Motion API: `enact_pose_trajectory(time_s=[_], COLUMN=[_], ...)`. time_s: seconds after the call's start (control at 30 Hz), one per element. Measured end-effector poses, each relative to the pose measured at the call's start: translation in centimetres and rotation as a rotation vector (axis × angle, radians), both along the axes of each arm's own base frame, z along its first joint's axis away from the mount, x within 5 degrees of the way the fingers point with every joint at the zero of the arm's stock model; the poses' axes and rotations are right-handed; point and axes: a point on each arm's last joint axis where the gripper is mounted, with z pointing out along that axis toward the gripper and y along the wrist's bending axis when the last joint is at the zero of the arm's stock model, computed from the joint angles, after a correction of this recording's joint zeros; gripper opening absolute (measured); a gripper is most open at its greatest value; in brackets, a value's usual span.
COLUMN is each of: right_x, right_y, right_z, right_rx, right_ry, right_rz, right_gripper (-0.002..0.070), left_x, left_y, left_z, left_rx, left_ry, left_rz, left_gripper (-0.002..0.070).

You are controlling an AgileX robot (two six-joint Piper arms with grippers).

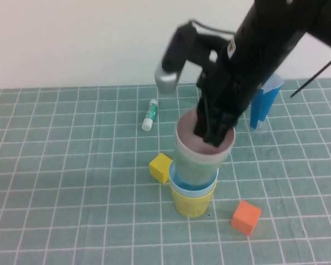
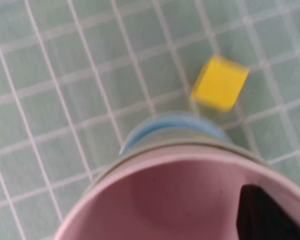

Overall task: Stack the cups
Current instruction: Place the green cup on the blue cup

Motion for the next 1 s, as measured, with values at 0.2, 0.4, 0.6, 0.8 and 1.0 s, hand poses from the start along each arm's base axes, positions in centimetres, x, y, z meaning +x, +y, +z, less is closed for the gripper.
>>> enact_pose_trajectory(time_s=[0.2, 0.4, 0.6, 0.8, 1.0], right_x=[0.5, 0.9, 1.3, 1.2, 1.0], right_y=[-0.2, 0.1, 0.5, 0.7, 0.7], right_z=[-2.4, -3.0, -4.5, -4.6, -2.5], right_rx=[-0.038, -0.031, -0.059, -0.044, -0.019], right_ry=[-0.019, -0.025, 0.011, 0.027, 0.019], right_rz=[-0.022, -0.025, -0.010, -0.009, 0.001], right_gripper=[0.0060, 0.0058, 0.0060, 0.0188, 0.0280], left_x=[-0.2, -0.2, -0.2, -0.1, -0.3], left_y=[0.1, 0.1, 0.1, 0.0, -0.5], left_z=[-0.3, -0.2, -0.2, -0.5, -1.5], left_rx=[-0.007, -0.014, -0.017, -0.032, -0.134], left_ry=[-0.005, -0.006, -0.005, -0.006, -0.059], left_rz=[0.001, 0.002, 0.003, 0.000, -0.044], left_gripper=[0.0000, 0.0000, 0.0000, 0.0000, 0.0000])
